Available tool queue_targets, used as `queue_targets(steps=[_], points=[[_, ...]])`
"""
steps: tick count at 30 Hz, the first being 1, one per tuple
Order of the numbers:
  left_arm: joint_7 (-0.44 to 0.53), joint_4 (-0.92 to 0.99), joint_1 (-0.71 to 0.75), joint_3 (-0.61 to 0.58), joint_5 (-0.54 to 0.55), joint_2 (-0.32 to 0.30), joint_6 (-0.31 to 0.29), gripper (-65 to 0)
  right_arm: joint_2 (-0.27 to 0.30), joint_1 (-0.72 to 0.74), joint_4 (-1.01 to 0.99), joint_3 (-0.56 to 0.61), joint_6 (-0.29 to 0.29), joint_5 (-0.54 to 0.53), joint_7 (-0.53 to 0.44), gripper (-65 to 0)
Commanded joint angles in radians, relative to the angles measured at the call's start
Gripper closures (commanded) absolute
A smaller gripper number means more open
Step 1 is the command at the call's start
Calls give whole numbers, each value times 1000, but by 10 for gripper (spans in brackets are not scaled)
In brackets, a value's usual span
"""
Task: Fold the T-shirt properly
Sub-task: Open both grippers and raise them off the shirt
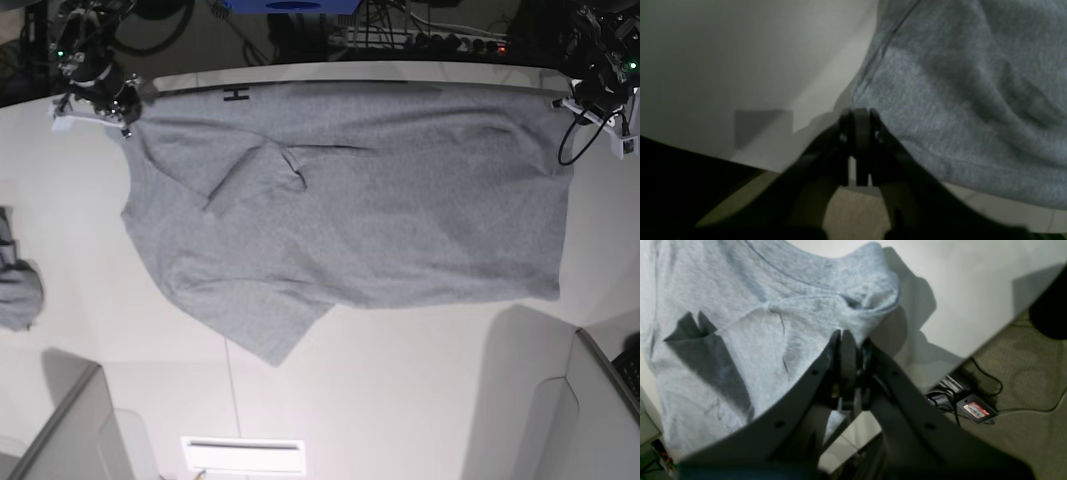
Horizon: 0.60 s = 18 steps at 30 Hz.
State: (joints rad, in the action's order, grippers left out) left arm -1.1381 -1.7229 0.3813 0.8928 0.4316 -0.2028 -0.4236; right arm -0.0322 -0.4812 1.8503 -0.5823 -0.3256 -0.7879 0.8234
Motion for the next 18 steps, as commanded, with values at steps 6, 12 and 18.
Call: queue_targets(steps=[6,12,18], points=[[11,-13,14,2,-7,-16,1,0,12,-27,16,-8,3,2,-26,0],[11,-13,14,4,-7,-4,1,0,12,-44,15,-6,3,2,-26,0],[11,-18,28,7,-7,-4,1,0,12,-43,16,-8,3,2,-26,0]])
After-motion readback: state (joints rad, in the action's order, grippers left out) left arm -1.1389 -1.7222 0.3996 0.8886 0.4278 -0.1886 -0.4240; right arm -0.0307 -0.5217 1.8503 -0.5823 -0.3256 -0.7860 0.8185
